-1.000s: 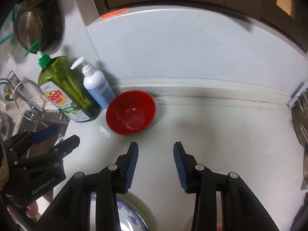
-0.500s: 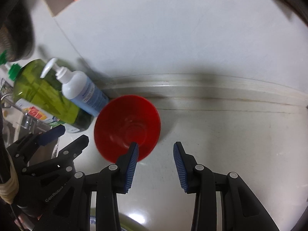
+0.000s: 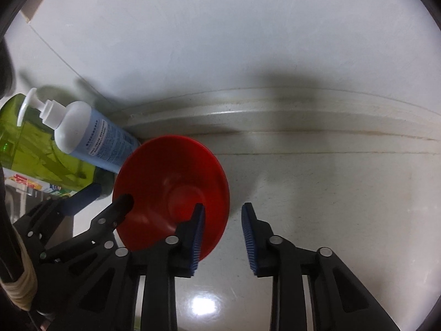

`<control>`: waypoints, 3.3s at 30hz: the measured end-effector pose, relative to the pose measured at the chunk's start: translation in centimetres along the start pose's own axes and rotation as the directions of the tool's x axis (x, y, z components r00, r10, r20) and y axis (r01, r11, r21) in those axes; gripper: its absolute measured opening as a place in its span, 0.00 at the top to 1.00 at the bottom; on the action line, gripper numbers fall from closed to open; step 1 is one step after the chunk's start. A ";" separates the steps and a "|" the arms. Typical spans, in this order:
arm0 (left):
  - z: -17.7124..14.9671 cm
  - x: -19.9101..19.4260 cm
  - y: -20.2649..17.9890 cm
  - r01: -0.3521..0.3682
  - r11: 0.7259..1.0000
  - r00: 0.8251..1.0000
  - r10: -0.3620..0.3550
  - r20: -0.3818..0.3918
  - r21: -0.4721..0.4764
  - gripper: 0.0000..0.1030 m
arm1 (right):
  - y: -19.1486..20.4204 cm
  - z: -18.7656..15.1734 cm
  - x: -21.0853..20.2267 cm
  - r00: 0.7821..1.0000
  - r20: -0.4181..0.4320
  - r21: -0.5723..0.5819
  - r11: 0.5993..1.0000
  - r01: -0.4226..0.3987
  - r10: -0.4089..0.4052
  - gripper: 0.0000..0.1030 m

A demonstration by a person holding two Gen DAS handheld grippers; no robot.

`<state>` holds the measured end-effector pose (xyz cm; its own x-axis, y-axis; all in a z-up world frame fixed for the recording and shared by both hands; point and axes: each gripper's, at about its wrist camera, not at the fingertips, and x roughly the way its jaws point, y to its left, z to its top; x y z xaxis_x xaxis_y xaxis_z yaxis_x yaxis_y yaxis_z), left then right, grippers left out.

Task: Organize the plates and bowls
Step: 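Close both tools on the red bowl rim, then carry the red bowl back and lower it into the pink bowl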

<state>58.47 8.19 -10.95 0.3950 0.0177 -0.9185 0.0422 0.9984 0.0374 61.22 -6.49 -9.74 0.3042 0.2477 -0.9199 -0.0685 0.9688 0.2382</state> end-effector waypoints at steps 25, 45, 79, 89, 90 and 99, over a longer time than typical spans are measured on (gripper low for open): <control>0.0 -0.7 0.4 0.046 0.999 0.999 -0.045 0.017 -0.028 0.90 | -0.4 0.2 0.7 1.000 0.006 0.041 0.999 -0.008 0.008 0.91; -5.1 -10.7 -3.7 0.116 0.992 0.982 -0.122 0.142 0.050 0.90 | -2.0 -6.9 -9.1 0.992 0.127 0.105 0.994 -0.016 0.003 0.90; -17.9 -18.1 -18.5 0.329 0.900 0.929 -0.363 0.073 0.285 0.90 | -12.5 -26.6 -20.7 0.955 0.227 0.321 0.941 0.112 -0.191 0.90; -20.6 -16.5 -20.8 0.338 0.889 0.936 -0.353 -0.008 0.310 0.90 | -14.8 -29.9 -19.3 0.968 0.163 0.368 0.922 0.119 -0.190 0.90; -20.7 -16.3 -21.0 0.338 0.888 0.936 -0.351 -0.015 0.311 0.90 | -15.0 -30.1 -19.2 0.969 0.159 0.371 0.921 0.119 -0.189 0.90; -21.8 -14.6 -21.9 0.327 0.892 0.944 -0.323 -0.066 0.313 0.90 | -16.4 -31.1 -17.3 0.978 0.111 0.373 0.919 0.126 -0.179 0.90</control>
<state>31.75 -12.81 -6.98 0.2991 -0.3026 -0.9050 0.4541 0.8792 -0.1440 27.50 -26.42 -7.42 0.4151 0.0676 -0.9073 0.3301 0.9181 0.2195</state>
